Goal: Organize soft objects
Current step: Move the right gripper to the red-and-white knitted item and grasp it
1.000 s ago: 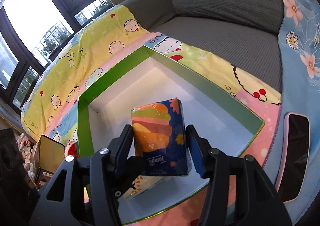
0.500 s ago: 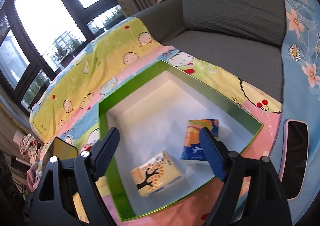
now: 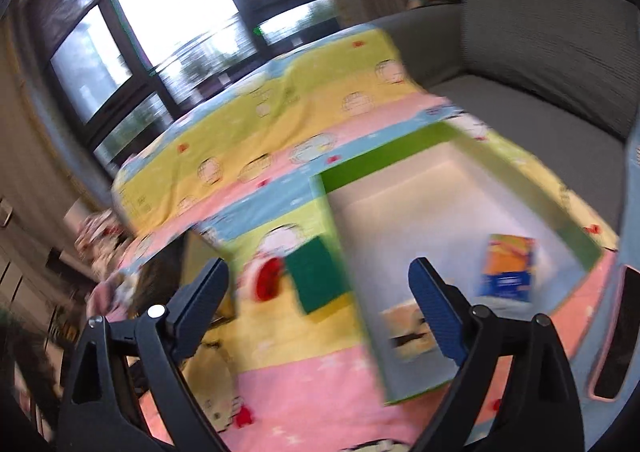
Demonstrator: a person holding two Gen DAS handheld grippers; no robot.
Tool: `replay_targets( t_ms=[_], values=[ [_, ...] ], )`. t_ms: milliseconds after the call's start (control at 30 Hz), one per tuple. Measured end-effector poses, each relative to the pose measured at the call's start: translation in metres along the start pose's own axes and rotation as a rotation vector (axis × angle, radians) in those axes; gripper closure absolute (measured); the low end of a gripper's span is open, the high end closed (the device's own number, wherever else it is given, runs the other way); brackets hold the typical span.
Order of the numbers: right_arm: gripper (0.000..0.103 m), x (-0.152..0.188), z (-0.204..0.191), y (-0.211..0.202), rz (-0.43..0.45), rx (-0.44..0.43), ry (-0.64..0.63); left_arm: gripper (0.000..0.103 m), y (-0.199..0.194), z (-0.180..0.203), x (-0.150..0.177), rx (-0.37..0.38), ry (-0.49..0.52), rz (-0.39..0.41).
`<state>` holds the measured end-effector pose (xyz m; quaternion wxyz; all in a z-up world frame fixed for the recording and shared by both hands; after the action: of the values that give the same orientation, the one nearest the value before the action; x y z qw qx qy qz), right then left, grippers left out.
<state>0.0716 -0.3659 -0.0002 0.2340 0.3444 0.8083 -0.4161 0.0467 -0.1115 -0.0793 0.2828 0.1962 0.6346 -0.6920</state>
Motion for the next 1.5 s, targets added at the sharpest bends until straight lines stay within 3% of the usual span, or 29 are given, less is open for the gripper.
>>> replay_targets(
  t_ms=[100, 167, 233, 367, 600, 833, 1067, 1300, 1367, 1500],
  values=[
    [0.017, 0.009, -0.022, 0.026, -0.062, -0.055, -0.021, 0.041, 0.007, -0.016, 0.010, -0.038, -0.014, -0.022],
    [0.037, 0.014, -0.032, 0.050, -0.110, -0.090, 0.009, 0.041, 0.008, -0.026, 0.013, -0.064, -0.038, -0.025],
    [0.047, 0.022, -0.038, 0.076, -0.166, -0.110, 0.029, 0.041, 0.010, -0.035, 0.016, -0.073, -0.051, -0.028],
    [0.060, 0.038, -0.037, 0.124, -0.242, -0.044, 0.064, 0.041, 0.018, -0.046, 0.019, -0.094, -0.055, -0.039],
    [0.059, 0.039, -0.032, 0.178, -0.310, 0.061, 0.057, 0.041, 0.028, -0.068, 0.019, -0.111, -0.100, -0.066],
    [0.059, 0.046, -0.022, 0.205, -0.354, 0.096, 0.056, 0.041, 0.029, -0.084, 0.017, -0.126, -0.137, -0.069],
    [0.076, 0.046, -0.022, 0.195, -0.332, 0.036, 0.083, 0.041, 0.028, -0.088, 0.016, -0.130, -0.145, -0.068],
    [0.077, 0.061, -0.040, 0.146, -0.326, -0.053, 0.083, 0.041, 0.022, -0.089, 0.015, -0.123, -0.137, -0.072],
    [0.077, 0.075, -0.051, 0.124, -0.334, -0.116, 0.082, 0.041, 0.021, -0.090, 0.015, -0.133, -0.130, -0.064],
    [0.077, 0.110, -0.068, 0.109, -0.426, -0.209, 0.073, 0.041, 0.018, -0.090, 0.018, -0.137, -0.118, -0.069]
  ],
)
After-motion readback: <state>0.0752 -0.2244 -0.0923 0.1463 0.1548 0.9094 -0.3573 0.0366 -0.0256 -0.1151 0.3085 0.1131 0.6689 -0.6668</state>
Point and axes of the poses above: each gripper's, at about its wrist camera, not at the fingertips, and y roughly the way its jaws point, z to its right, x to its underside, the point moved 7 cm from there along y, roughly the way its jaws point, and after that the axes turned 14 degrees about -x, right-handed, at the moved point
